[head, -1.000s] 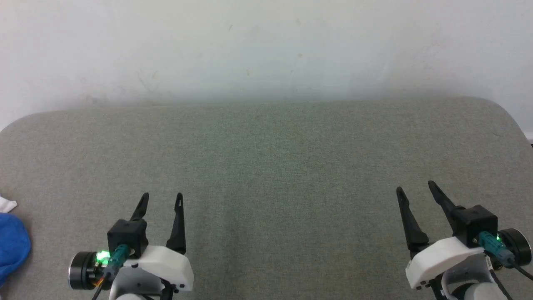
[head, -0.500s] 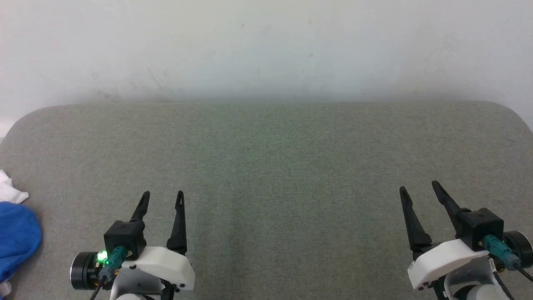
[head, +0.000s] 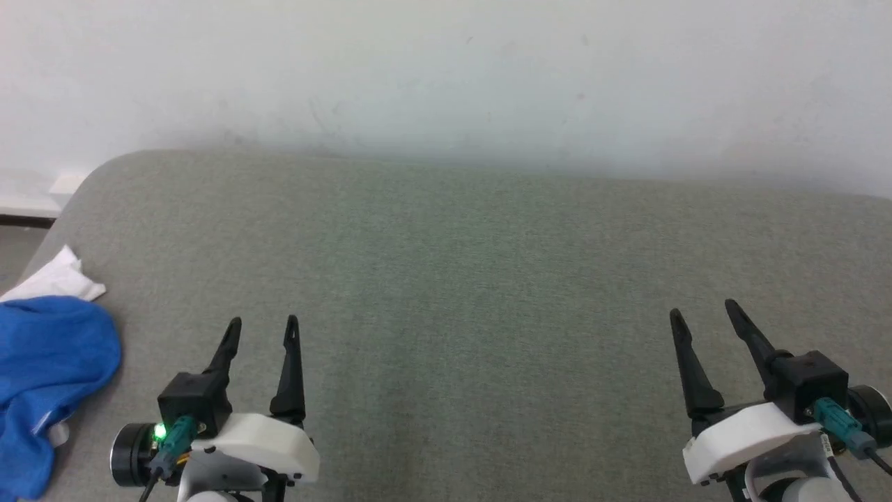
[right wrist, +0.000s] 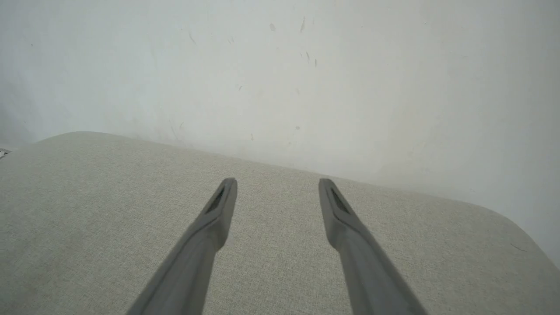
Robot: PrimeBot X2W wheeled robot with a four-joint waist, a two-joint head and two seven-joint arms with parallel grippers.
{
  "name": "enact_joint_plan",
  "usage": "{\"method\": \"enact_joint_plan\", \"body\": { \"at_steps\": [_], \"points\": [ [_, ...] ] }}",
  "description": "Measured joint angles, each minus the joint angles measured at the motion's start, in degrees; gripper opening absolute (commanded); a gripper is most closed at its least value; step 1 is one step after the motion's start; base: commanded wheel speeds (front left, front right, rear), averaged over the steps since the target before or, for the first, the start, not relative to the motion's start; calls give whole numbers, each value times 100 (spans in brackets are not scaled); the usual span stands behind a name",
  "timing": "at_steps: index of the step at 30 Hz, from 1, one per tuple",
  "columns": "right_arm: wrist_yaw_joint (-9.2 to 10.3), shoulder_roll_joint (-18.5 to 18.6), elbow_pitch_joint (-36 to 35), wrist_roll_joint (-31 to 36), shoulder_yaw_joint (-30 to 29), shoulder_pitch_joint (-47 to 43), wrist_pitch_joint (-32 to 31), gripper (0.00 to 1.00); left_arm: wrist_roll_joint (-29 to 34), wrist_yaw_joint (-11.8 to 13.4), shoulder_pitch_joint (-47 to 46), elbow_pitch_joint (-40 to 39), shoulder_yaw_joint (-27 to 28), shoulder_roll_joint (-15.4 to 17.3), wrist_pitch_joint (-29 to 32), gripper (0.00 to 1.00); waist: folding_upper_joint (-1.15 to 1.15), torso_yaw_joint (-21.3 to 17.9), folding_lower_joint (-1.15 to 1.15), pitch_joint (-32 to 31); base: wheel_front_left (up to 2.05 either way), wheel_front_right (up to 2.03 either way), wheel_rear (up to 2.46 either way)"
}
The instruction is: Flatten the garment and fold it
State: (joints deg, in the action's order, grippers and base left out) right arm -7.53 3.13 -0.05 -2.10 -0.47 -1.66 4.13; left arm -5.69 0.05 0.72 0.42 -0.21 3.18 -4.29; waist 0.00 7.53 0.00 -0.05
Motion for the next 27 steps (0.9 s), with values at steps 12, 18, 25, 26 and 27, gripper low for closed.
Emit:
{"method": "enact_joint_plan", "body": {
  "at_steps": [12, 18, 25, 26, 27],
  "points": [
    [0, -1, -166, 10, -1, -13, 52, 100, -186, 0, -1, -18, 92, 0, -137, 100, 0, 633, 0, 45, 0, 0, 0],
    [0, -1, -191, 10, -24, -14, 69, 100, -241, 5, -1, -25, 118, 0, -210, 100, 0, 964, 0, 66, -6, -6, -6],
    [0, -2, -243, 20, -58, -15, 116, 100, -355, 60, -1, -68, 110, 0, -303, 100, 0, 1253, 0, 103, -15, -15, -15],
    [0, -2, -249, 20, -63, -15, 120, 100, -371, 75, -1, -78, 104, 0, -316, 100, 0, 1284, 0, 111, -11, -11, -11],
    [0, -2, -257, 20, -69, -16, 130, 100, -393, 109, -1, -87, 101, 0, -336, 100, 0, 1314, 0, 118, -9, -9, -9]
  ]
}}
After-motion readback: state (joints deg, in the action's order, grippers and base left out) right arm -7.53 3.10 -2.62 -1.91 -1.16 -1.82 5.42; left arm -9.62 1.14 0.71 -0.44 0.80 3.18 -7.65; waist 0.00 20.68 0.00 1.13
